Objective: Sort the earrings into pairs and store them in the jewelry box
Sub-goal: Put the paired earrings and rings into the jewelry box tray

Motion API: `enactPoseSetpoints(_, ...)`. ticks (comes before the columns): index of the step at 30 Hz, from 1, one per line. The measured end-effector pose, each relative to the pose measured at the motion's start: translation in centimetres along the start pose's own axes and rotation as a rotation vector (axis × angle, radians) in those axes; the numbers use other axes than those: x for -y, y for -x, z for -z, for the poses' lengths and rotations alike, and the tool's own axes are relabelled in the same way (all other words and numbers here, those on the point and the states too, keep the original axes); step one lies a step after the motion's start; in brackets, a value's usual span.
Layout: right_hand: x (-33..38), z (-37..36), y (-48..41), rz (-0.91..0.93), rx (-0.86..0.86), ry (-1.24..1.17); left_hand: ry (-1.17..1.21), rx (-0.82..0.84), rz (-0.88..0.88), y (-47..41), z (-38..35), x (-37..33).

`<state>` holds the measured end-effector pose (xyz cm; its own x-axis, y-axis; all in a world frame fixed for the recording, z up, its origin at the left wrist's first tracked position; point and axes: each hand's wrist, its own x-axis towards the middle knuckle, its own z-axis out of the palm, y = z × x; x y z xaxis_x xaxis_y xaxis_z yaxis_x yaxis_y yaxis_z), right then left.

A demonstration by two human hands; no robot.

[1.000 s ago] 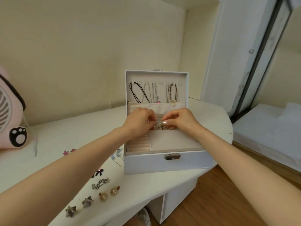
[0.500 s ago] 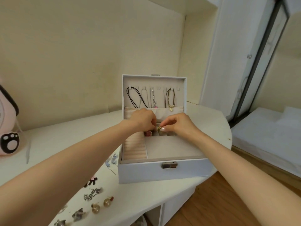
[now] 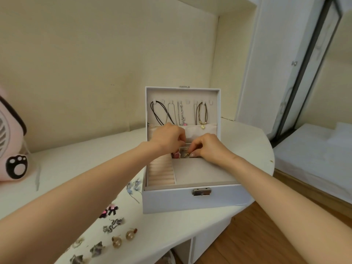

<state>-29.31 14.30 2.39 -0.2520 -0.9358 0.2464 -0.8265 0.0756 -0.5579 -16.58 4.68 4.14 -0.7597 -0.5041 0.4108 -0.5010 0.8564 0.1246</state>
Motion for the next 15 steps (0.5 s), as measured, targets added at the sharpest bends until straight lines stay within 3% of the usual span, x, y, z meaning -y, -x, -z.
enactPoseSetpoints(4,0.2,-0.1,0.1,0.014,0.01,0.042,0.004,-0.079,-0.054,1.6,1.6,-0.2)
enactPoseSetpoints(9,3.5,0.3,1.0,0.145,-0.14,0.08,0.036,-0.088,-0.095,6.1,4.8,1.3)
enactPoseSetpoints(15,11.7,-3.7,3.7,0.372,0.074,0.039,-0.056,0.2,0.132,13.8,8.8,5.7)
